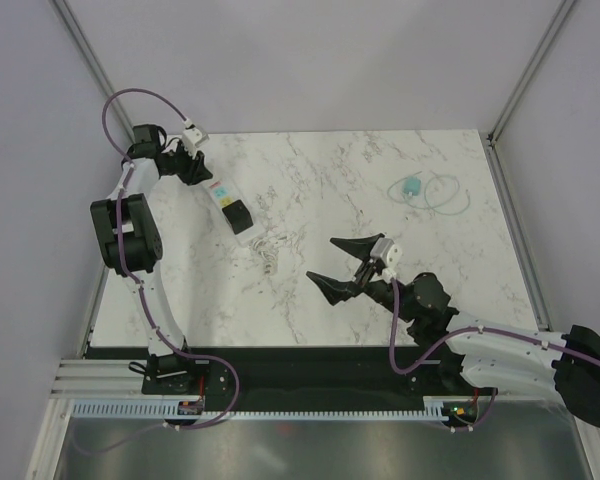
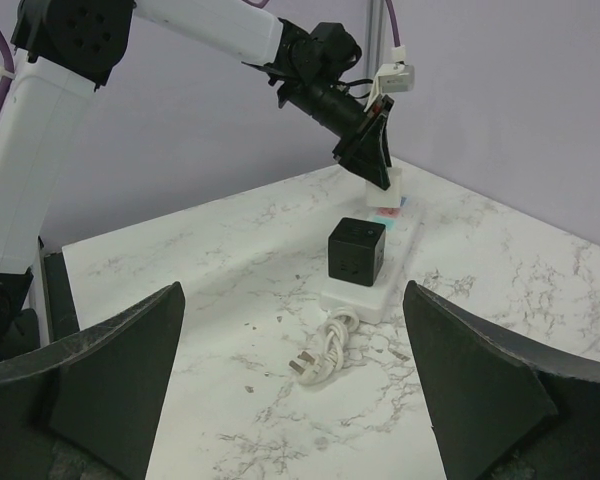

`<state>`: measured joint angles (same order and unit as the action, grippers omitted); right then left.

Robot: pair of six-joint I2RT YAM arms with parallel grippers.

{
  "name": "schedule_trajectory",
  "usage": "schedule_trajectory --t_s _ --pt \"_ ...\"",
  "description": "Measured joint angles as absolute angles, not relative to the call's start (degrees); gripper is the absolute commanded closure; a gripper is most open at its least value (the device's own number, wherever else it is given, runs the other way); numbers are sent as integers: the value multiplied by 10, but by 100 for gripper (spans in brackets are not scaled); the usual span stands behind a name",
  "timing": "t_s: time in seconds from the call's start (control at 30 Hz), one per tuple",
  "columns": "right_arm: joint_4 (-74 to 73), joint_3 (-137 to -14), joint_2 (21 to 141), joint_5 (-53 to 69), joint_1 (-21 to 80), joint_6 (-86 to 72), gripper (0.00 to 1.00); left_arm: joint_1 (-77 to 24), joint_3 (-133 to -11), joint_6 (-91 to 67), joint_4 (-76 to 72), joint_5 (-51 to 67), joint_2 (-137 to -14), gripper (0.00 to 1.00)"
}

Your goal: Insert the plug

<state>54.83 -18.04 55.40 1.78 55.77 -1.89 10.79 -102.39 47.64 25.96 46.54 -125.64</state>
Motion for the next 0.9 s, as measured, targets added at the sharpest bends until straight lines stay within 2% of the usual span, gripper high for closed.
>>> schedule_trajectory --t_s 0.9 --pt "548 -192 584 32 558 -20 2 104 -1081 486 303 472 -1296 98"
